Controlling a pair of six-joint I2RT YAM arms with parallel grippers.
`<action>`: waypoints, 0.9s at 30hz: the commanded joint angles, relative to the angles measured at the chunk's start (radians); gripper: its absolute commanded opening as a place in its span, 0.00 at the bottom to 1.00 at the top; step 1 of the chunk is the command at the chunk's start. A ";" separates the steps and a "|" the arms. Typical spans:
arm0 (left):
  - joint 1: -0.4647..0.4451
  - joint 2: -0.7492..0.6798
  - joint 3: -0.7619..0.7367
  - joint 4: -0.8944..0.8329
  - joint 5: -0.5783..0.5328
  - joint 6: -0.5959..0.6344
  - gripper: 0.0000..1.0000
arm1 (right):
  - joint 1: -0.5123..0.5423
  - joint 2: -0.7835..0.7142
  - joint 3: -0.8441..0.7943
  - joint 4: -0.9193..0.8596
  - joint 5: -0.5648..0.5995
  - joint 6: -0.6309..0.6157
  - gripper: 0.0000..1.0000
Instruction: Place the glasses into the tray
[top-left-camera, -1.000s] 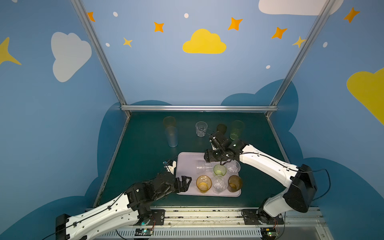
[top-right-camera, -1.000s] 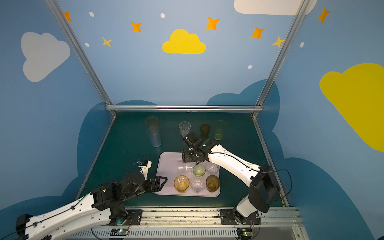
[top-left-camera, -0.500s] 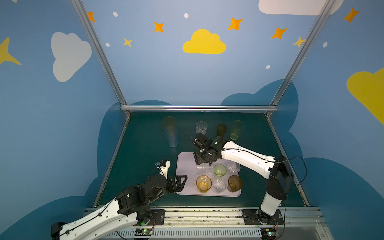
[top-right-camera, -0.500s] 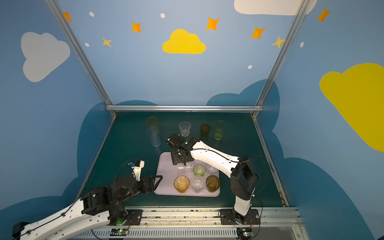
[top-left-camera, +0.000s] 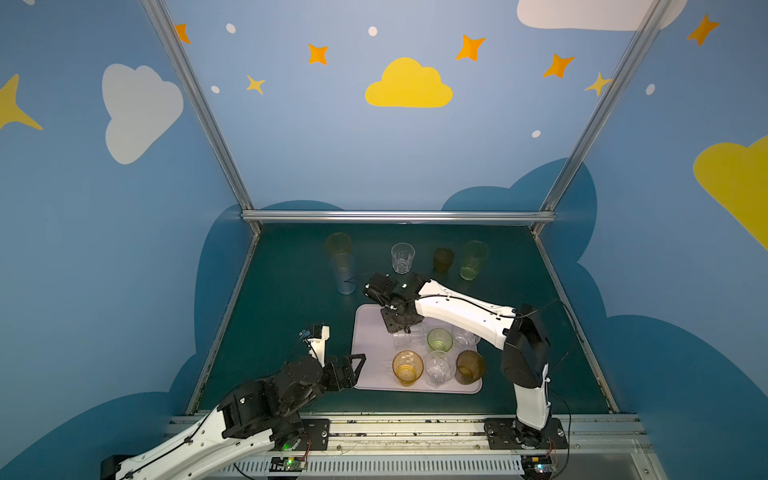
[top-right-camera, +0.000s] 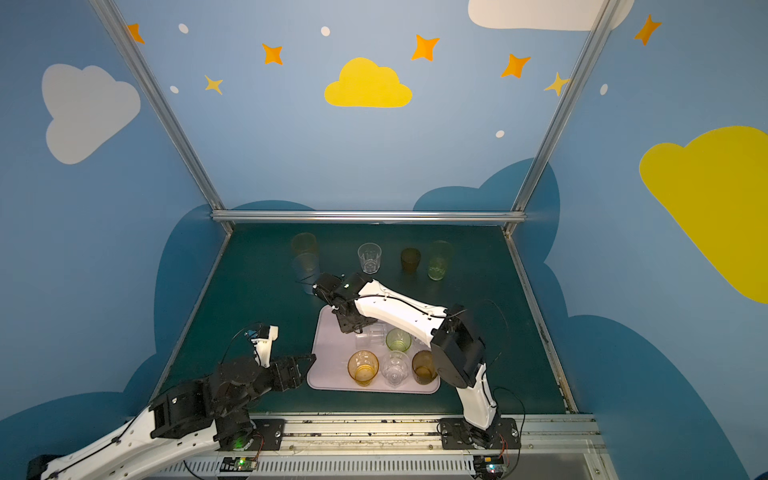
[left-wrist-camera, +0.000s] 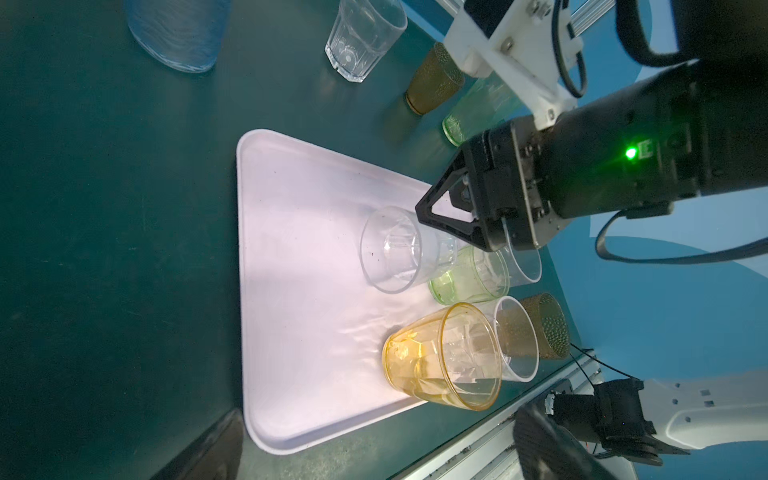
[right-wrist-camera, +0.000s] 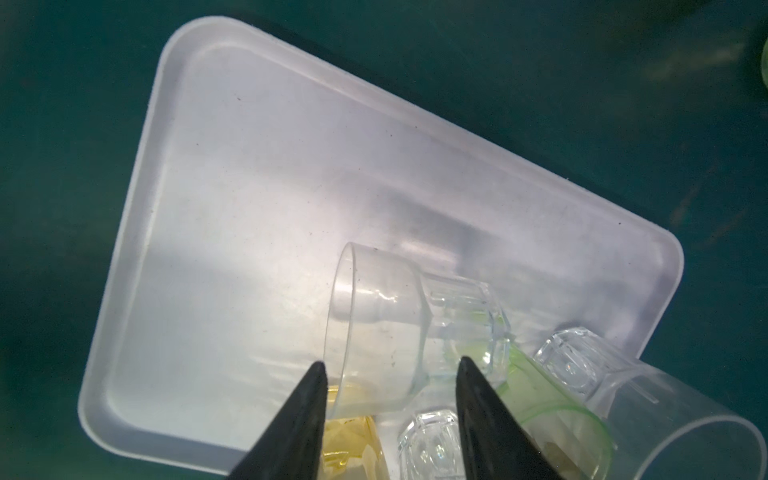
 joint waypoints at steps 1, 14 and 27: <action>0.000 -0.030 -0.014 -0.046 -0.029 0.003 1.00 | 0.020 0.026 0.049 -0.078 0.071 0.025 0.48; 0.002 -0.124 -0.015 -0.107 -0.039 0.001 1.00 | 0.068 0.089 0.104 -0.147 0.136 0.111 0.42; 0.000 -0.148 -0.020 -0.127 -0.044 0.001 1.00 | 0.074 0.108 0.088 -0.167 0.175 0.173 0.64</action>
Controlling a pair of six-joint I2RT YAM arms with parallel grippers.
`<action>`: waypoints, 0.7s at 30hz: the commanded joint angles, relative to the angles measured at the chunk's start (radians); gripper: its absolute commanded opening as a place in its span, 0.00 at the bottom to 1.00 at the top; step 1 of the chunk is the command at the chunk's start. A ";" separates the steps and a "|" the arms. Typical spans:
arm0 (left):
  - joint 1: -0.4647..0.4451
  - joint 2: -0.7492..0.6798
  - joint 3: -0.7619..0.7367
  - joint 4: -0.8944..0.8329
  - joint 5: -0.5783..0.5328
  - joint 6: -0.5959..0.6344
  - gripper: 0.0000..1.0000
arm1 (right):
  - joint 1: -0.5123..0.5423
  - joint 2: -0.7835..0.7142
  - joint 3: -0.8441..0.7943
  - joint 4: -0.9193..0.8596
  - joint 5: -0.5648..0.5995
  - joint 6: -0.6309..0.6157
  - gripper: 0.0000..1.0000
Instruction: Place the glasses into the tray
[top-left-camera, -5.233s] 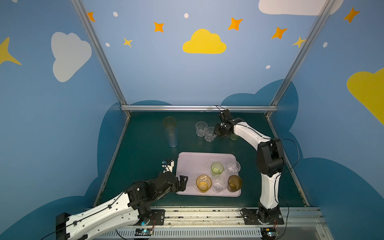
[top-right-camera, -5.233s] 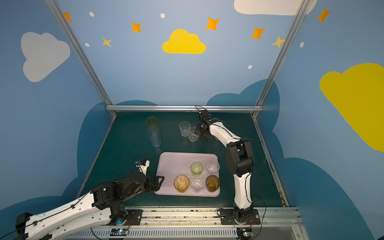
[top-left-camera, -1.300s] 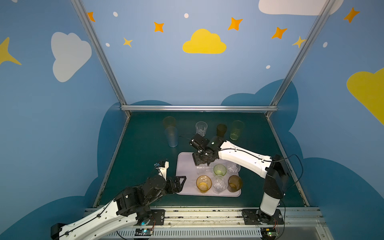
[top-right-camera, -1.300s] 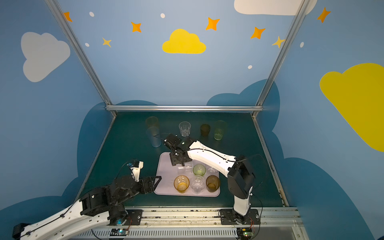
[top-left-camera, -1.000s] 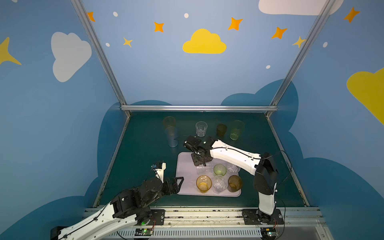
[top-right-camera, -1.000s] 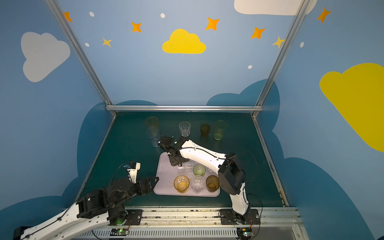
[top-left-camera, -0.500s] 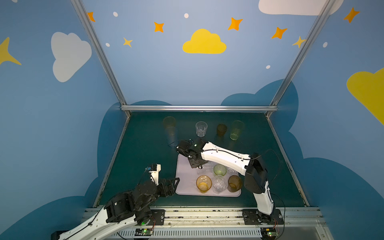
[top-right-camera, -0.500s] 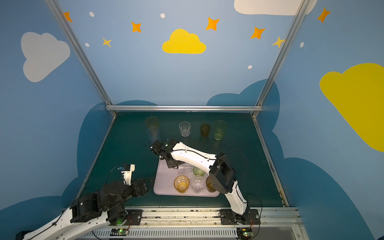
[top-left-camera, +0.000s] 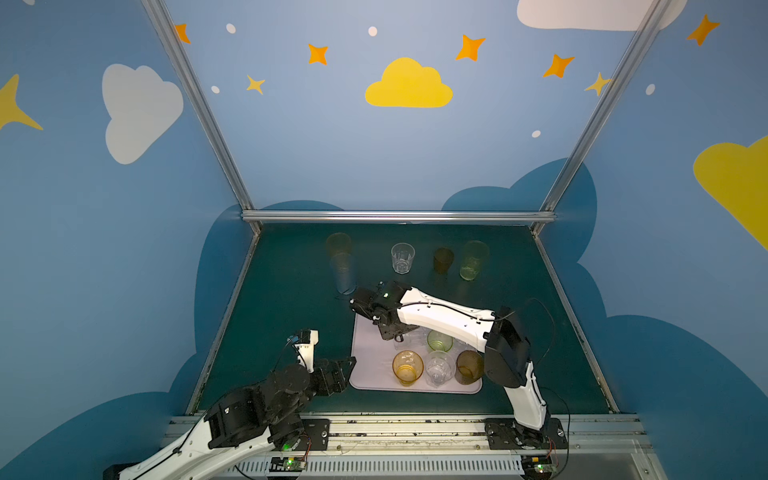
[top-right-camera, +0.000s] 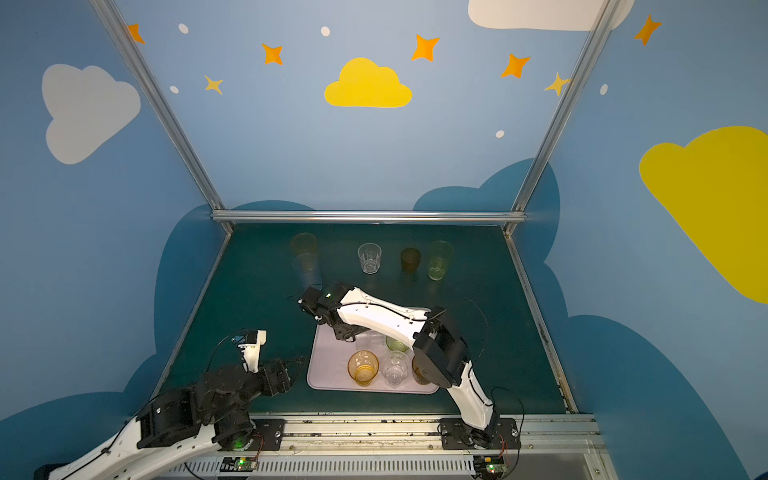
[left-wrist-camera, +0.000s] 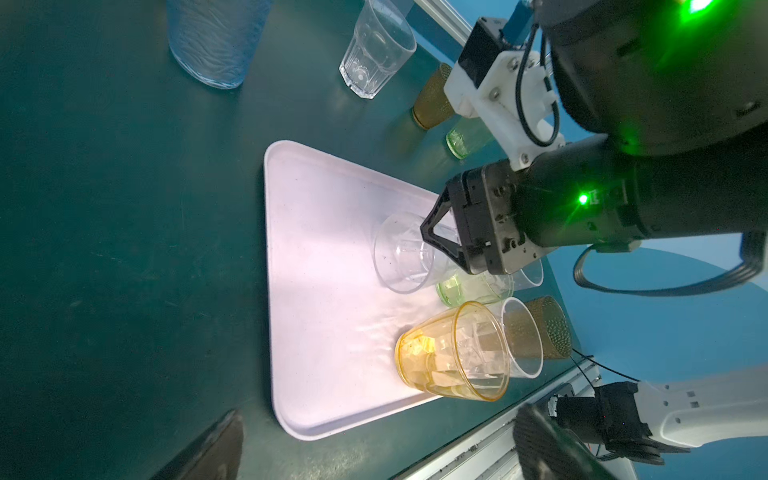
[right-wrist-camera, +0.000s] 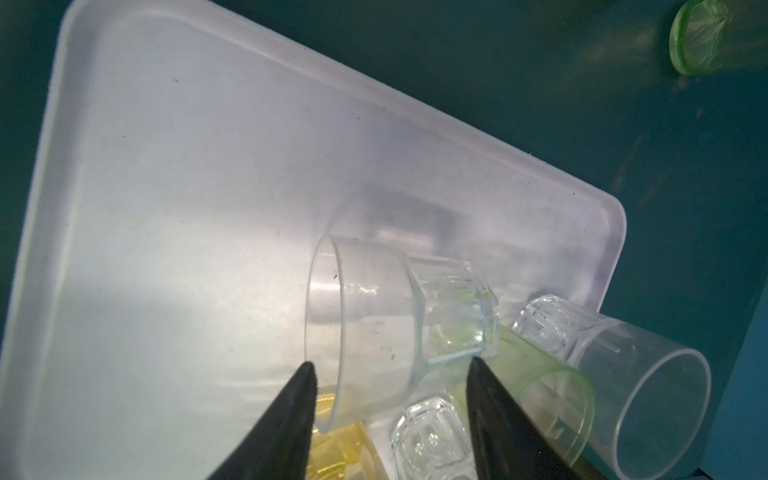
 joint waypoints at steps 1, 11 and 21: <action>0.002 -0.017 -0.012 -0.025 -0.021 0.002 1.00 | 0.001 0.002 -0.008 -0.029 0.036 0.036 0.67; 0.001 -0.035 -0.012 -0.036 -0.030 -0.001 1.00 | -0.047 -0.023 -0.069 0.030 -0.026 0.031 0.78; 0.002 -0.035 -0.013 -0.038 -0.042 0.001 1.00 | -0.056 0.005 -0.065 0.054 -0.012 0.018 0.72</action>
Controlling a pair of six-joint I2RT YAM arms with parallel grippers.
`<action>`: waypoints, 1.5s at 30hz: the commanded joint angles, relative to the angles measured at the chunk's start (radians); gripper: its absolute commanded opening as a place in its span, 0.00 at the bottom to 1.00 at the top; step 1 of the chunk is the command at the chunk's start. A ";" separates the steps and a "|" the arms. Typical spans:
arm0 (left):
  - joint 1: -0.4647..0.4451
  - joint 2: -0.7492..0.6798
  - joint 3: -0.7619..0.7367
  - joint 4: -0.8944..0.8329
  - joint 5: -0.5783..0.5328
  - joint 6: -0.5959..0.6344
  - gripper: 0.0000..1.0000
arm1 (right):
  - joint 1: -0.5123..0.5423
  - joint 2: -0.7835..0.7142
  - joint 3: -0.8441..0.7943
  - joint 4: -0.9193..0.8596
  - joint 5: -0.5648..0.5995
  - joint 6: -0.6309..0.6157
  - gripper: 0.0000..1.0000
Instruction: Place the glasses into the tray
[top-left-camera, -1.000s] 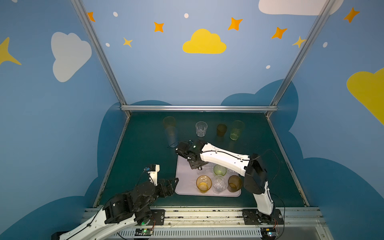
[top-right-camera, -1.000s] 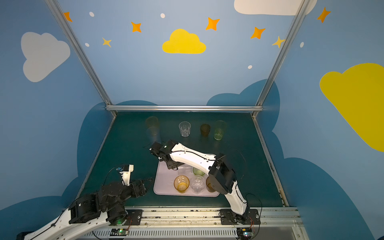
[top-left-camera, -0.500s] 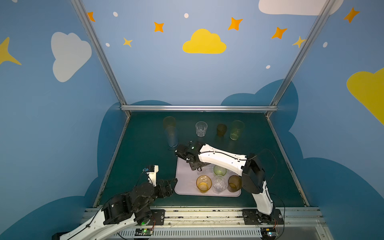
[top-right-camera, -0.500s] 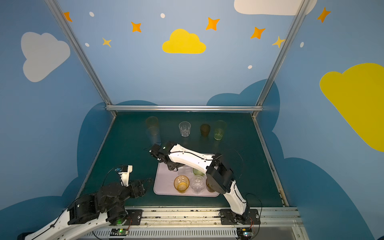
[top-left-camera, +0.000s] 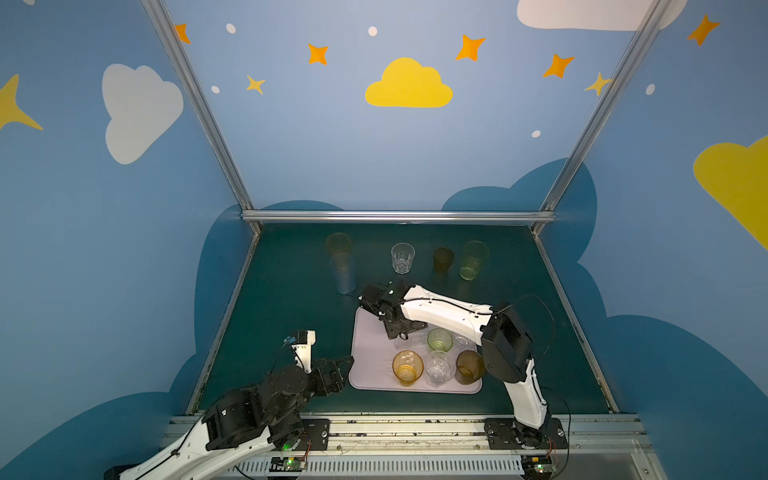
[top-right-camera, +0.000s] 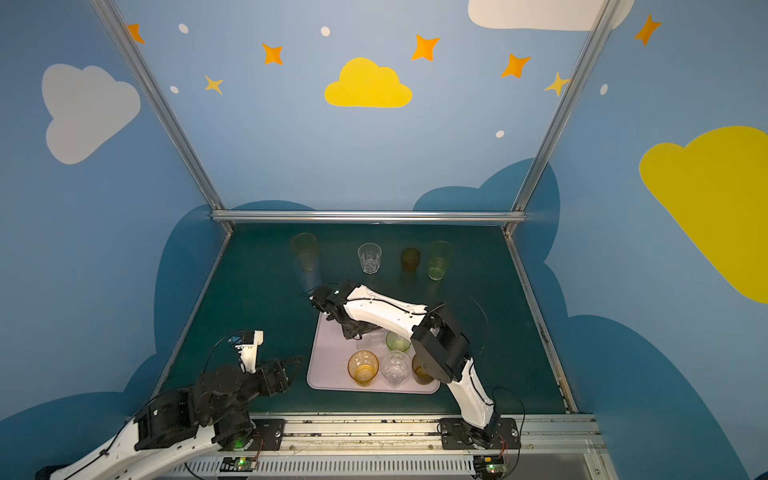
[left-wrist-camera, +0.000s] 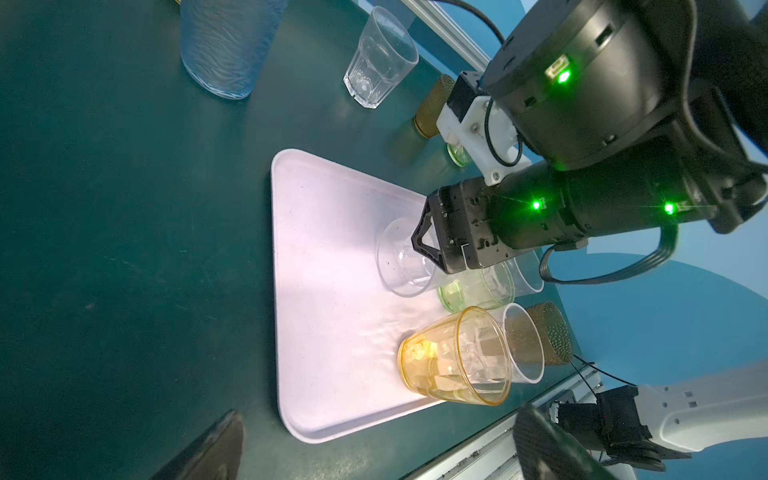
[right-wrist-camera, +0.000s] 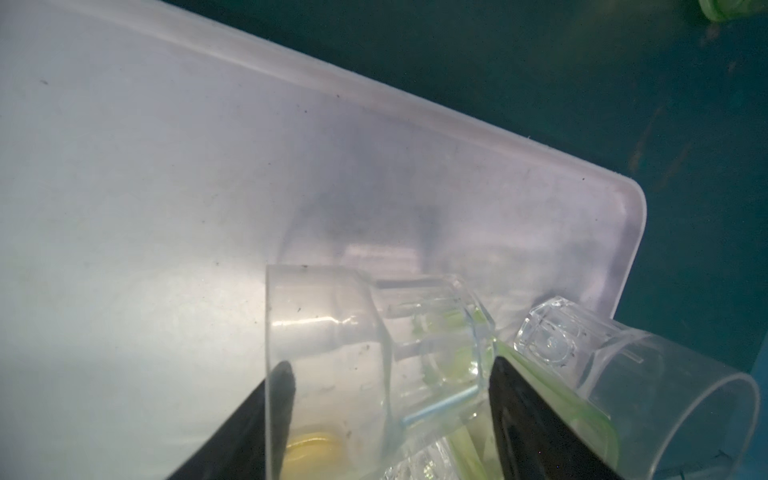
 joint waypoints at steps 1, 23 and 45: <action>0.002 -0.009 -0.011 -0.023 -0.024 0.001 1.00 | 0.006 0.017 0.039 -0.023 0.030 -0.004 0.71; 0.001 -0.057 -0.017 -0.046 -0.053 -0.002 1.00 | 0.035 0.169 0.244 -0.196 0.190 -0.039 0.36; 0.002 -0.067 -0.018 -0.055 -0.058 -0.006 1.00 | 0.025 0.187 0.249 -0.193 0.240 -0.042 0.09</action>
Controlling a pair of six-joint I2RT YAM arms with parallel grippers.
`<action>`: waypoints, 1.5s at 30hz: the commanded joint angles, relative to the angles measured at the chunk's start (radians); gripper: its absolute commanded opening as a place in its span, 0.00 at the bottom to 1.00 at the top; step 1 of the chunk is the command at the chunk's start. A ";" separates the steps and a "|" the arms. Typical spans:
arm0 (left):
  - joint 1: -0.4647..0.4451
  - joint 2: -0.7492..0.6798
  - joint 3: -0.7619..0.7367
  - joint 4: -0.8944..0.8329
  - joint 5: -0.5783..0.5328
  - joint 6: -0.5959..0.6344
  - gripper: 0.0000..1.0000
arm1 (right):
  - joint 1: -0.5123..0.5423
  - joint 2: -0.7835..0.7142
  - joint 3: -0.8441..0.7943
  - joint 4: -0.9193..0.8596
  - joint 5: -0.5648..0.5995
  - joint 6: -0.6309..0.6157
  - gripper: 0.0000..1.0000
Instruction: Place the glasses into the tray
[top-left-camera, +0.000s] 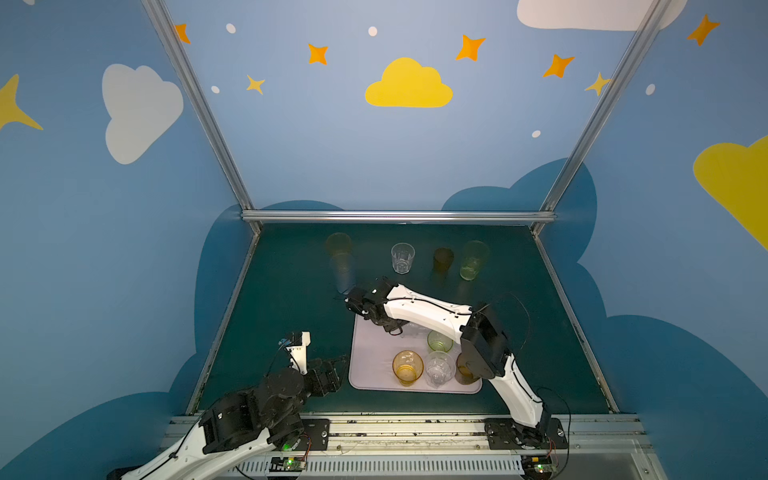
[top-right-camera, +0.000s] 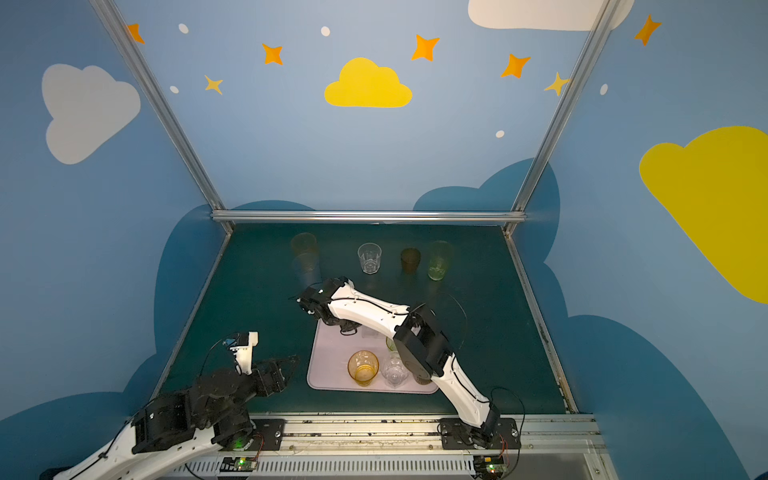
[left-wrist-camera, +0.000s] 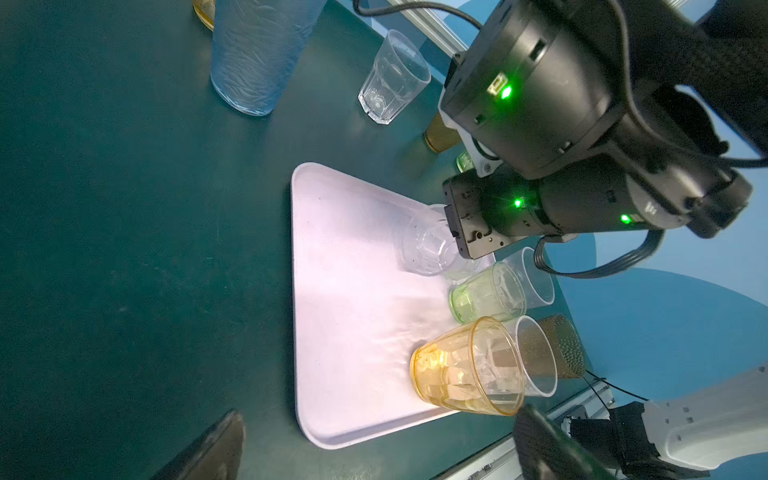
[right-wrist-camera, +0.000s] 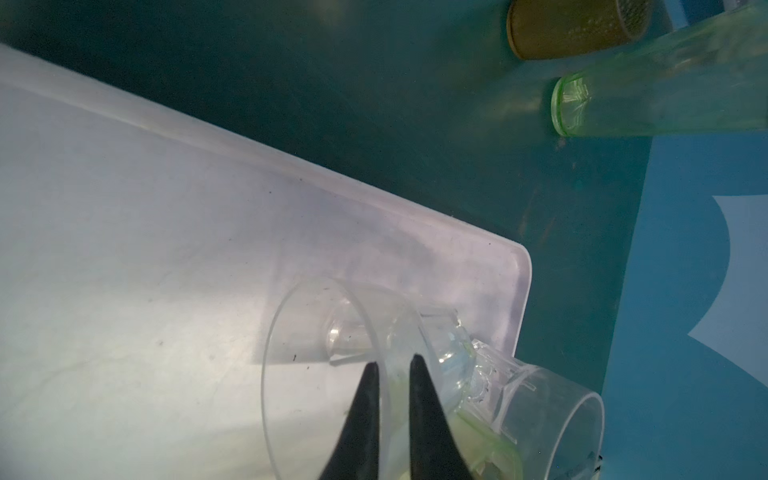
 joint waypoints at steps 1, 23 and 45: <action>0.002 -0.015 -0.008 -0.017 -0.015 -0.004 1.00 | -0.003 0.016 0.014 -0.019 -0.012 0.013 0.07; 0.000 -0.021 -0.007 -0.024 -0.032 -0.003 1.00 | -0.023 -0.037 -0.032 -0.008 0.004 0.026 0.00; 0.000 -0.022 -0.011 -0.025 -0.047 -0.001 1.00 | -0.050 -0.058 0.032 0.026 0.020 -0.017 0.00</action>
